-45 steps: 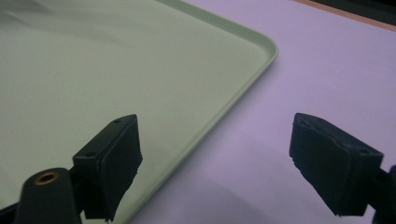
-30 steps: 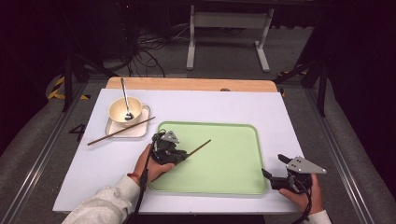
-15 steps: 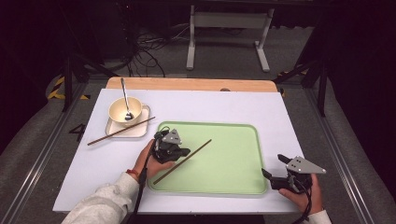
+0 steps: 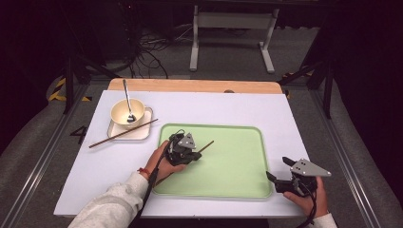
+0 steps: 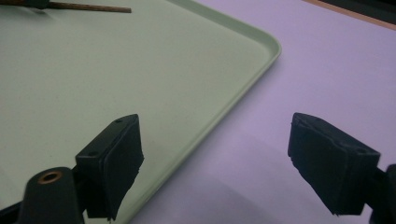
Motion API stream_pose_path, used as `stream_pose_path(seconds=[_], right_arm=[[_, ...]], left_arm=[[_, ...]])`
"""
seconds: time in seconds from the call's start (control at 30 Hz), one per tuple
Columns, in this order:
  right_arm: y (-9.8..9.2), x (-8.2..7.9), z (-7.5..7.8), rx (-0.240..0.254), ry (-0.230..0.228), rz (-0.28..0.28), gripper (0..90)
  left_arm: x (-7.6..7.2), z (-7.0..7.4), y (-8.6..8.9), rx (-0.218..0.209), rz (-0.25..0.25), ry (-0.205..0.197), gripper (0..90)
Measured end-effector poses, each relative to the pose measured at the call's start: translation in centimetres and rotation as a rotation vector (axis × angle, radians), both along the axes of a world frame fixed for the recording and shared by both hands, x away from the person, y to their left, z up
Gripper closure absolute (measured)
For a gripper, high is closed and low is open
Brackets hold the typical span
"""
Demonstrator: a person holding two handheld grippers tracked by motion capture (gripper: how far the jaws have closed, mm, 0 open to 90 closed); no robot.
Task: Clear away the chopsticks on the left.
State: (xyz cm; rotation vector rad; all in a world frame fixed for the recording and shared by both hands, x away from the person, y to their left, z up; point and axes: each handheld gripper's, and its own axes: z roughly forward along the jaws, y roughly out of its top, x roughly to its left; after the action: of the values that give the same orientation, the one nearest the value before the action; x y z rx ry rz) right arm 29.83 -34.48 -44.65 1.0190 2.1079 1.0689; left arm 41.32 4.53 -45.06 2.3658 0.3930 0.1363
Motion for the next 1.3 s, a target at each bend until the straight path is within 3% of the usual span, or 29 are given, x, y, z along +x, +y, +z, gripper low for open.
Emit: stream_pose_path(seconds=[0.27,0.47,0.53,0.6,0.77,0.97,1.13,1.27,1.3], right_arm=[[-0.1,0.0,0.0,0.000,0.002,-0.001,18.0],[-0.1,0.0,0.0,0.001,0.003,-0.007,18.0],[-0.1,0.0,0.0,0.000,0.003,-0.005,18.0],[-0.1,0.0,0.0,0.000,0.002,-0.003,18.0],[-0.1,0.0,0.0,-0.001,0.002,-0.006,17.9],[-0.1,-0.1,0.0,-0.004,0.006,-0.004,17.8],[-0.1,-0.1,-0.1,-0.008,0.010,-0.005,17.7],[0.0,-0.1,-0.1,-0.010,0.012,-0.004,17.7],[0.0,-0.1,-0.1,-0.011,0.013,-0.004,17.7]], left_arm=[[0.9,-0.2,0.5,-0.002,0.059,0.005,90.0],[1.5,-0.1,1.8,-0.005,0.124,0.018,90.0],[1.6,0.0,2.2,0.017,0.128,0.003,90.0],[1.7,-0.1,2.6,0.009,0.146,0.022,90.0],[1.7,0.1,3.6,0.036,0.163,0.011,90.0],[1.6,0.2,5.1,0.059,0.169,0.012,90.0],[1.4,0.2,7.1,0.059,0.203,0.033,90.0],[1.0,0.3,8.5,0.069,0.221,0.025,90.0],[0.9,0.3,8.9,0.052,0.221,0.028,90.0]])
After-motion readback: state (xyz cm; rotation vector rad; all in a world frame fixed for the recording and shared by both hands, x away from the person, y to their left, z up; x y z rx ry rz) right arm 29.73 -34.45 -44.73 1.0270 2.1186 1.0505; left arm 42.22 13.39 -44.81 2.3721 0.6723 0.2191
